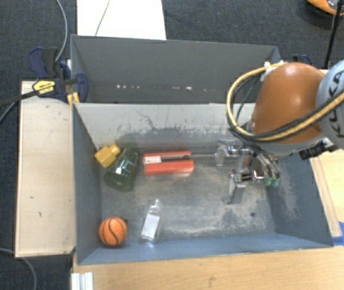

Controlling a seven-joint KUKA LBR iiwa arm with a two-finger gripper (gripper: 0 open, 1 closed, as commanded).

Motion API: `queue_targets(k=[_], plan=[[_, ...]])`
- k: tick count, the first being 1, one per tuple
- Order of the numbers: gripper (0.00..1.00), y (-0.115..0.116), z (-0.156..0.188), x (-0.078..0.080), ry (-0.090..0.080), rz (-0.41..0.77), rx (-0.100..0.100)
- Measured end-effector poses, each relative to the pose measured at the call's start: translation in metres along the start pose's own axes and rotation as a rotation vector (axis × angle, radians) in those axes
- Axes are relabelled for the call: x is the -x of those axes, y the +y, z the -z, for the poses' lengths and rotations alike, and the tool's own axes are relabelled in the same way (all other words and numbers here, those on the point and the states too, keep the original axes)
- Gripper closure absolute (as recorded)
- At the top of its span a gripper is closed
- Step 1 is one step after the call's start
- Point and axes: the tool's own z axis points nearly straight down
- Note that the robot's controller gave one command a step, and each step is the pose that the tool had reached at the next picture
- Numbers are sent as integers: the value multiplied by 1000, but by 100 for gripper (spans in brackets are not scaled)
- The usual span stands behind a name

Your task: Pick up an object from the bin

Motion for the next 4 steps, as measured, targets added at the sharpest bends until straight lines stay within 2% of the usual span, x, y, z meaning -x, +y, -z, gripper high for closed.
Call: queue_targets(k=[1,2,3,4], plan=[[0,-44,-56,26,-2,73,0],[0,-122,-37,24,-3,132,-2],[0,-125,-61,48,-9,293,-2],[0,-124,-121,57,-5,415,-2]])
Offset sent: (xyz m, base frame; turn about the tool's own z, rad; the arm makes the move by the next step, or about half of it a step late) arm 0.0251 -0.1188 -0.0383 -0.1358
